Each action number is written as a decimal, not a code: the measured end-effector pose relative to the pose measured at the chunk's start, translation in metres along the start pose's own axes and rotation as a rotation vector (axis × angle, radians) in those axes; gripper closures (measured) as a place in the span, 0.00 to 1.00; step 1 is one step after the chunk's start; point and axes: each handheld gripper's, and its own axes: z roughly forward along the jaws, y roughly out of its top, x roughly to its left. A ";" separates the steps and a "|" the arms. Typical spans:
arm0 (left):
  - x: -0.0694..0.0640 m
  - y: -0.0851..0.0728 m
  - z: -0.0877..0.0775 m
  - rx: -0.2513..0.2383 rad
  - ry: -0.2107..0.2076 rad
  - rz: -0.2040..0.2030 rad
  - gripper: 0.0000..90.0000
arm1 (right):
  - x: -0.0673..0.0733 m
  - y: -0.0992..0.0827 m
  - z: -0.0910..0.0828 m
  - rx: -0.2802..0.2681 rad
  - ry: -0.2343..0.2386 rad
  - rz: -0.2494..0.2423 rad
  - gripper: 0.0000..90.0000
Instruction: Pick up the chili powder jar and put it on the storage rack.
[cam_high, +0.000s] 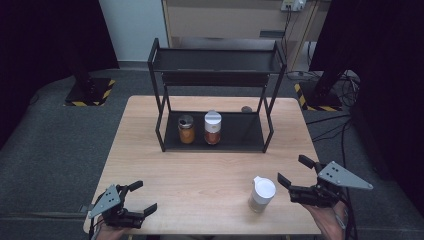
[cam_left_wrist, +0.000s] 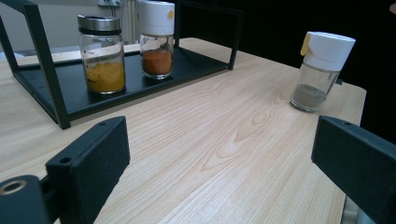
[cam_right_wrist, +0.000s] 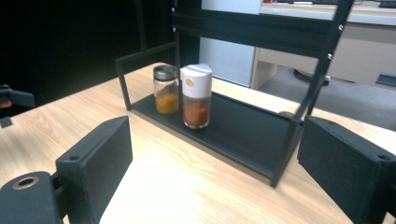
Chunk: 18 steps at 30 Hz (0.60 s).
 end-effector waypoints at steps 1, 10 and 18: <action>0.000 0.000 0.000 0.000 0.000 0.000 0.04 | -0.001 -0.003 -0.002 0.002 -0.003 0.001 0.12; -0.002 0.000 -0.001 -0.001 0.016 0.001 0.04 | -0.006 -0.026 -0.014 0.019 -0.025 0.001 0.12; -0.003 0.000 -0.001 0.001 0.024 0.002 0.04 | -0.005 -0.050 -0.023 0.012 -0.043 -0.003 0.12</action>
